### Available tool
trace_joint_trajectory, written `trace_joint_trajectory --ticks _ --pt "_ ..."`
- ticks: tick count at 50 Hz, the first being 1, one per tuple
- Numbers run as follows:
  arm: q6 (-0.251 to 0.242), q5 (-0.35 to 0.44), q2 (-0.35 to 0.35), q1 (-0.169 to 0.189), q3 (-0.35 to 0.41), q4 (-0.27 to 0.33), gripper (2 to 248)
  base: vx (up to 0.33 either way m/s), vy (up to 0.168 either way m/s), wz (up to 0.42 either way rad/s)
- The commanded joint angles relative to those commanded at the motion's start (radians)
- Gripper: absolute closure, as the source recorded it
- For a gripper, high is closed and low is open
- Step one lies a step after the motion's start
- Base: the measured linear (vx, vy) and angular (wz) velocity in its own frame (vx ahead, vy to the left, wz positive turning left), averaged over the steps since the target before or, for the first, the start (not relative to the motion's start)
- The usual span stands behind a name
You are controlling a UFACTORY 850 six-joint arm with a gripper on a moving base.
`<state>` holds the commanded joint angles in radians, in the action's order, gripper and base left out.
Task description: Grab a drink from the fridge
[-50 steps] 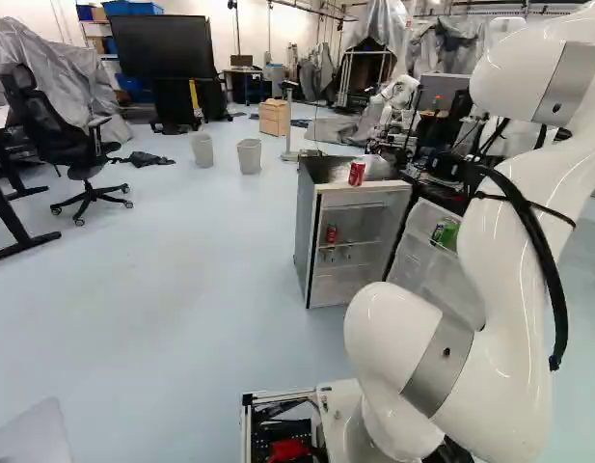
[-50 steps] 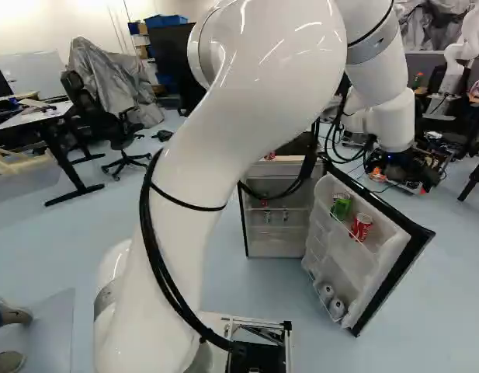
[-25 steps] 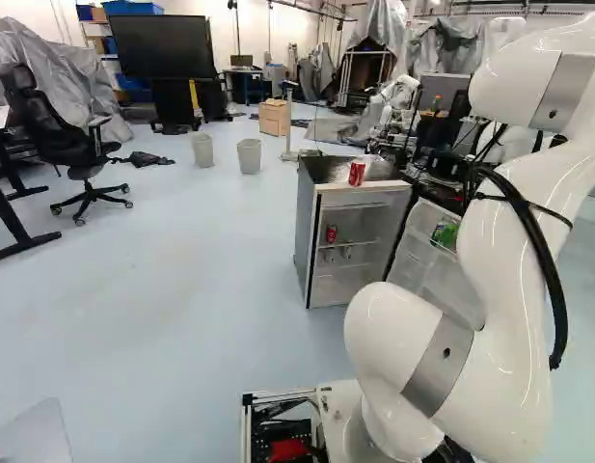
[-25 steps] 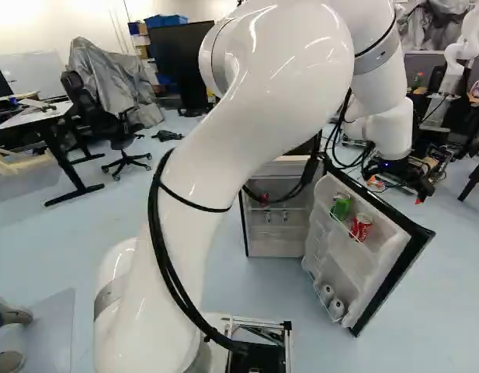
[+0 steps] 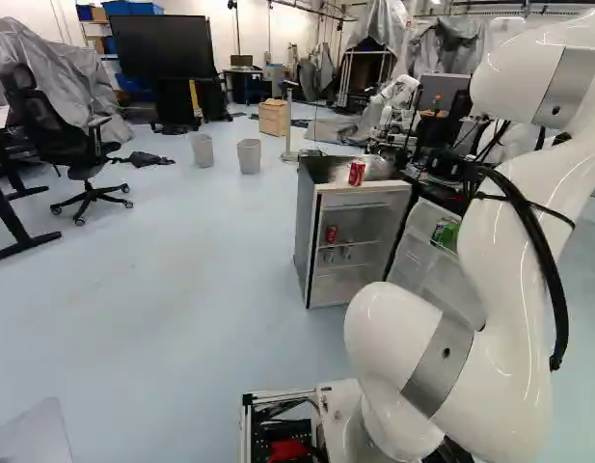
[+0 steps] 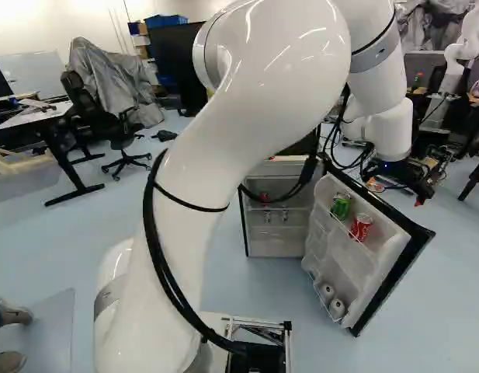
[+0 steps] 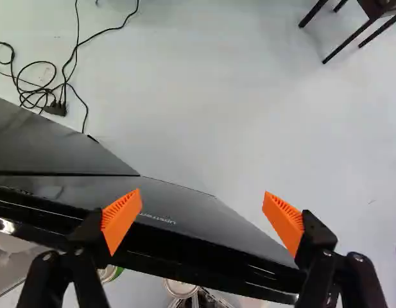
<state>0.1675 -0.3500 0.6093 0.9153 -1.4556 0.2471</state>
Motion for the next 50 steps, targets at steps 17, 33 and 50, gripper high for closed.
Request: trace_joint_trajectory --ticks 17,33,50 --pt "0.000 0.000 -0.044 -0.004 0.061 0.000 3 0.000 0.000 0.000" --pt "0.000 0.000 -0.087 -0.009 0.121 0.000 3 0.000 0.000 0.000" --pt "0.000 0.000 -0.134 -0.016 0.184 0.000 3 0.000 0.000 0.000"
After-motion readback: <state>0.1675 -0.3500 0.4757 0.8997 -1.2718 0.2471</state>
